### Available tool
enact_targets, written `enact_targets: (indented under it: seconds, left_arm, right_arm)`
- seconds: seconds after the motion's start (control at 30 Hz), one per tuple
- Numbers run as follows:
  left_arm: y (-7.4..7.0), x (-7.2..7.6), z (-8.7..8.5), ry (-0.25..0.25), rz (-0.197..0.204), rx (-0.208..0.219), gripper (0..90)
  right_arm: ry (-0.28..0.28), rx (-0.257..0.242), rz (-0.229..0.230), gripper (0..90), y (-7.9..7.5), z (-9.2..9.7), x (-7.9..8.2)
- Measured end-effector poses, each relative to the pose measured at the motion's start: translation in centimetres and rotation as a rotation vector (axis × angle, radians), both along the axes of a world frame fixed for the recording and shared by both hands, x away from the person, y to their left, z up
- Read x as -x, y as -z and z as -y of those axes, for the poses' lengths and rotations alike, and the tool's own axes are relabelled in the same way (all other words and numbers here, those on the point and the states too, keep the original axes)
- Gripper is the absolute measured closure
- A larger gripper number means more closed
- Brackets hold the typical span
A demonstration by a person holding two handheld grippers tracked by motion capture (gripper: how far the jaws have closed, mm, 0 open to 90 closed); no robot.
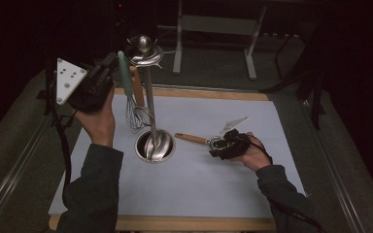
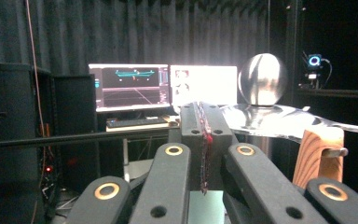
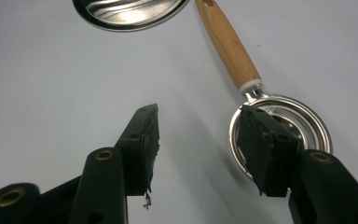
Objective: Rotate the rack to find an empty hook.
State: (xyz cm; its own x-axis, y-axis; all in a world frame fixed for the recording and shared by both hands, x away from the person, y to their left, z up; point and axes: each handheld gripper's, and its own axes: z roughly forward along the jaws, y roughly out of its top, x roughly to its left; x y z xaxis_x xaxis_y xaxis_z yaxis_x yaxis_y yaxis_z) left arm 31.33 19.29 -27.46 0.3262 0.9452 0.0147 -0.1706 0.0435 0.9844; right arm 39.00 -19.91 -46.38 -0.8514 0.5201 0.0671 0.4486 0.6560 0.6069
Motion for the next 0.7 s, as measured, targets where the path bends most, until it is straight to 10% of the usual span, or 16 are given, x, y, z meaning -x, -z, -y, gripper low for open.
enact_targets:
  seconds: [0.7]
  left_arm:
    - [0.4,-0.3,-1.2,-0.002,-0.027,-0.008,88.6]
  right_arm:
    - [0.046,-0.014,0.012,55.0,0.4,0.8,-0.6]
